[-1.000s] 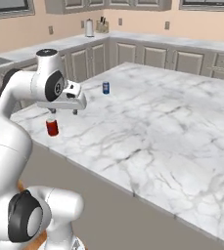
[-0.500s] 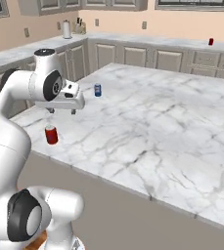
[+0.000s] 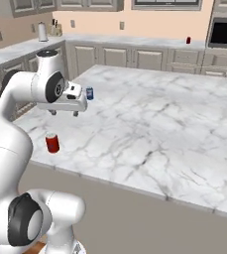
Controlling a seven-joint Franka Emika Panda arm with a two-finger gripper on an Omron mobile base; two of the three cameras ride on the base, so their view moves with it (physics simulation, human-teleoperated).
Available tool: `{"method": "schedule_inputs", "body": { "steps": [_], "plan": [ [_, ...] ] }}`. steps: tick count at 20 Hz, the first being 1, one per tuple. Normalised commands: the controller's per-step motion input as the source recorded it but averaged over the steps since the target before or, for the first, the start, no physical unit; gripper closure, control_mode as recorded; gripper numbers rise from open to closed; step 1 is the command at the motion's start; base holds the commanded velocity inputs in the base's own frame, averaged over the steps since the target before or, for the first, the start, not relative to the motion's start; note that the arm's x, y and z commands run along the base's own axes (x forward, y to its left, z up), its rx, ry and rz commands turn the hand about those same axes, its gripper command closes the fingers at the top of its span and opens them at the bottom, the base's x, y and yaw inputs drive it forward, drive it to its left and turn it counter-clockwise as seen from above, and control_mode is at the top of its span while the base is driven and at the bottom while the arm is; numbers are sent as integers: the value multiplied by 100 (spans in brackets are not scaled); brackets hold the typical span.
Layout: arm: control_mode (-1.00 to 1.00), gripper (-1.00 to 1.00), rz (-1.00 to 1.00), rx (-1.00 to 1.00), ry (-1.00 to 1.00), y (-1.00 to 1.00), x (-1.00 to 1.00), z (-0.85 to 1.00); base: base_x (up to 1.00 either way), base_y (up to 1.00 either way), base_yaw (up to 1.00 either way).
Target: Four empty soda cans are scattered around the kitchen. Gather all the cans and cluster them next to the stove for recycling.
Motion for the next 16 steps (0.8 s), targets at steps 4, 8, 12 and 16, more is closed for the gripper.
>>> {"method": "schedule_inputs", "body": {
  "steps": [4, 8, 12, 16],
  "plan": [
    [100, -100, 0, 0, 0, 0, 0, 0, -5, 72, -20],
    [100, -100, 0, 0, 0, 0, 0, 0, -6, 75, -18],
    [100, -100, 0, 0, 0, 0, 0, 0, -13, 73, -18],
    [100, -100, 0, 0, 0, 0, 0, 0, -20, 65, -17]
  ]
}}
